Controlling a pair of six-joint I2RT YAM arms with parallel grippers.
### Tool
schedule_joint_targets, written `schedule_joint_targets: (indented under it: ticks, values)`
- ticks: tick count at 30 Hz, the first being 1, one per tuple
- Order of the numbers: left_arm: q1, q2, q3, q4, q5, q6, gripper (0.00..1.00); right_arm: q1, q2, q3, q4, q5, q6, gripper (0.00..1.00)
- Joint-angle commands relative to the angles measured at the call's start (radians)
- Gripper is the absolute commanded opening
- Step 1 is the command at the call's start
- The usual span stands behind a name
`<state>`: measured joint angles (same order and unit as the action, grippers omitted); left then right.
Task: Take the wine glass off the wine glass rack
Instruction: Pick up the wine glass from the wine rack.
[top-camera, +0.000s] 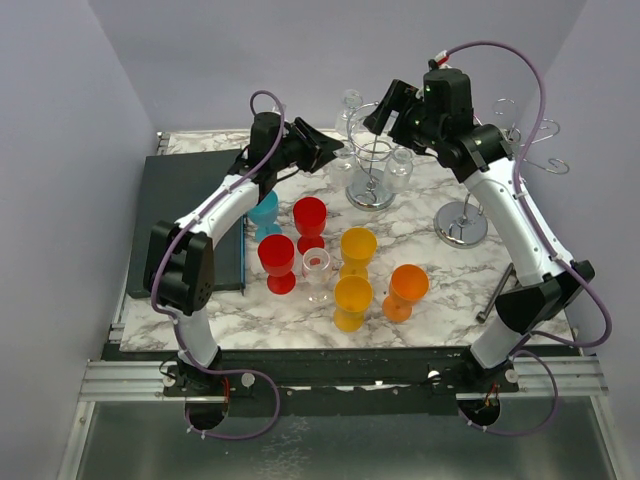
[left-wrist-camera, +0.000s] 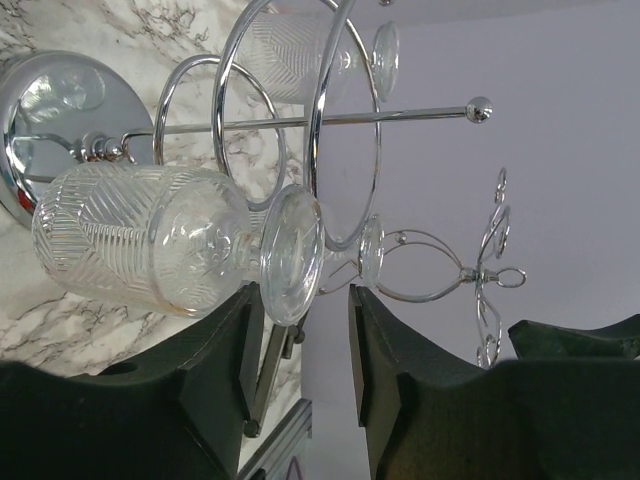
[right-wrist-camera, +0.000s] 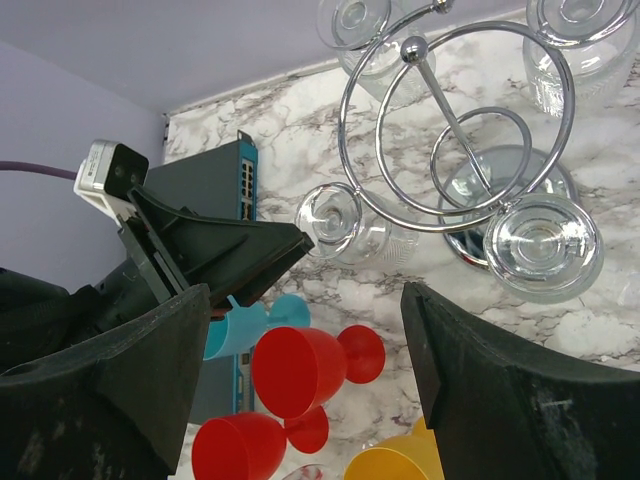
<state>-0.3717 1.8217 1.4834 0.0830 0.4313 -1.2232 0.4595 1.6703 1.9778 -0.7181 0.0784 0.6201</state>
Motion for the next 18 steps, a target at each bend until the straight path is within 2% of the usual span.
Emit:
schedule_joint_targets:
  ticks: [1, 8, 18]
  values:
    - [-0.011, 0.024, -0.006, 0.04, 0.027, -0.009, 0.43, 0.008, -0.034, -0.013, 0.025, 0.033, 0.0, 0.83]
    - [-0.018, 0.03, -0.018, 0.05, 0.025, -0.018, 0.38, 0.008, -0.039, -0.023, 0.031, 0.035, 0.001, 0.83]
    - [-0.019, 0.018, -0.035, 0.057, 0.028, -0.018, 0.26, 0.008, -0.041, -0.03, 0.036, 0.039, 0.0, 0.83]
